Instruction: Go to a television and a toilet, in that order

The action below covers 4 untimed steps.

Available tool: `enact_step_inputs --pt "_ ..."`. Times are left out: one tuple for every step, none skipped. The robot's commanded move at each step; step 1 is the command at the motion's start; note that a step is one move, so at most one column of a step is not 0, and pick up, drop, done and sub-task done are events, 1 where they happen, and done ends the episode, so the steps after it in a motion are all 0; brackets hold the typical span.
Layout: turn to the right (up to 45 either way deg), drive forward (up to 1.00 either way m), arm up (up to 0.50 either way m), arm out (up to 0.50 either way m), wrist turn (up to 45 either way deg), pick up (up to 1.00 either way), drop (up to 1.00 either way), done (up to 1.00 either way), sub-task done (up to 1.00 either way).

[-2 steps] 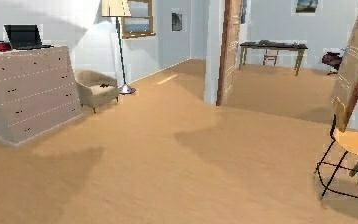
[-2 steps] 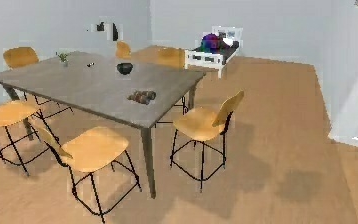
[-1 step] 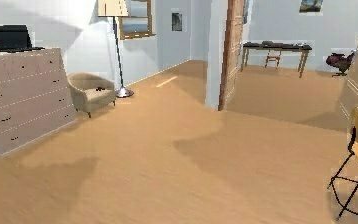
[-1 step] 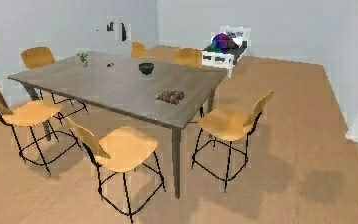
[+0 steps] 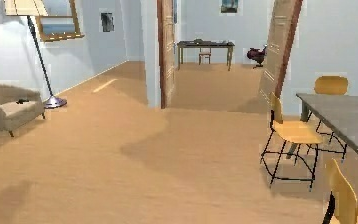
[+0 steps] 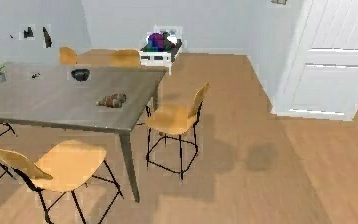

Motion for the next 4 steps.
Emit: enact_step_inputs --pt "0.0 0.30 0.00 0.00 0.0 0.00 0.00 0.00 0.00" --pt "6.0 0.00 0.00 0.00 0.0 0.00 0.00 0.00 0.00" --pt "0.0 1.00 0.00 0.00 0.0 0.00 0.00 0.00 0.00" --pt "3.0 0.00 0.00 0.00 0.0 0.00 0.00 0.00 0.00"
